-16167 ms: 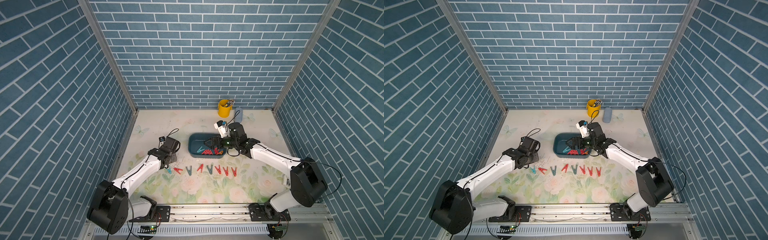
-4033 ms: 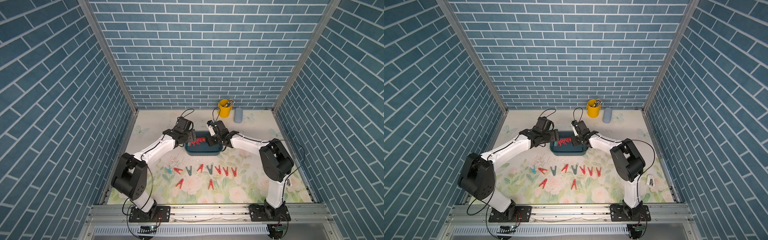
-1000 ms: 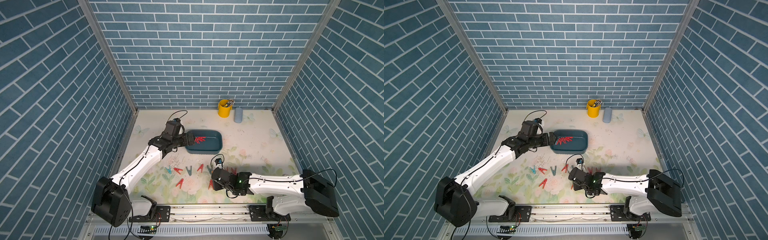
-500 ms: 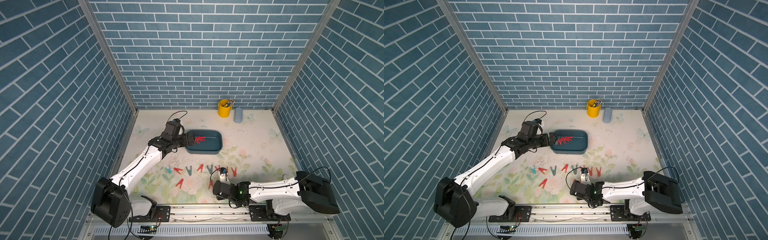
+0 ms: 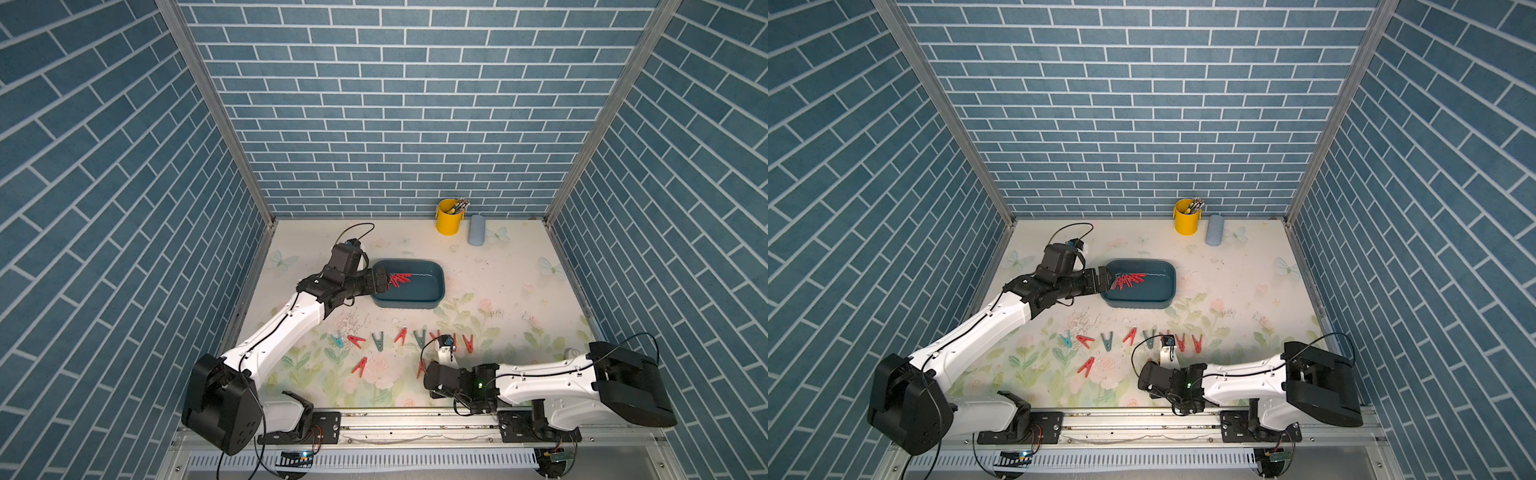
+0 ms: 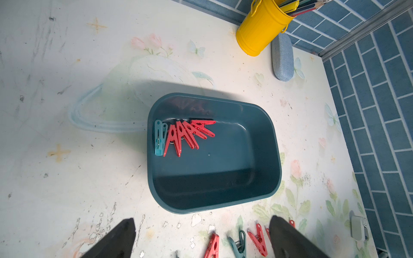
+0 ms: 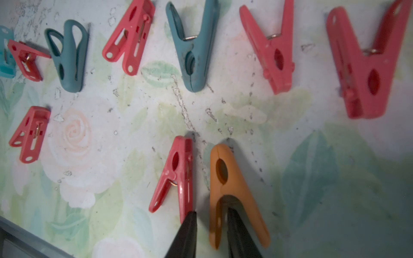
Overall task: Take the clothespins out of the storage box
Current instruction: Place the clothespin at the center of the board.
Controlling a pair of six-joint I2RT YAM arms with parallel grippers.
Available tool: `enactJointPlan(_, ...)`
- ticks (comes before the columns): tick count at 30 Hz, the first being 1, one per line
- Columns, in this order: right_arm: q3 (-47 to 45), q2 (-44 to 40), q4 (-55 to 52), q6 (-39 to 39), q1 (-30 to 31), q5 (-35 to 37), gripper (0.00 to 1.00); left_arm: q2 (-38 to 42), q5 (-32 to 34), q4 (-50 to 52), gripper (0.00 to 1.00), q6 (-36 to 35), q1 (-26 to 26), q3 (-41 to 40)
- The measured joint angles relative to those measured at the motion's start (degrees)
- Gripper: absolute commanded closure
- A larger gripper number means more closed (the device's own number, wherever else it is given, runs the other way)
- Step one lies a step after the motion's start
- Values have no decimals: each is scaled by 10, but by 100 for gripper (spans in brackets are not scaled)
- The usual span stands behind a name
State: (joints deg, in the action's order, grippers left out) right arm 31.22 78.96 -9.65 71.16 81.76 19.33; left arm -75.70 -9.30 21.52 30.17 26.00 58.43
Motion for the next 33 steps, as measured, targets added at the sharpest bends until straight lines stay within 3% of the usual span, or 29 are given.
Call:
enactJointPlan(13,52,-74,-82,-23,-25,32,63,-12,-10,-4,1,0,0,0)
enactJointPlan(17,80,-87,-89,-63,-67,34,50,-26,-11,-5,0,0,3,0)
enactJointPlan(27,137,-86,-59,-211,-200,5,8,-93,7,-2,11,15,38,13)
enactJointPlan(30,161,-73,-42,-254,-237,-15,0,-121,21,3,24,24,48,33)
enactJointPlan(33,184,-51,-26,-293,-271,-37,1,-150,33,6,42,34,57,58)
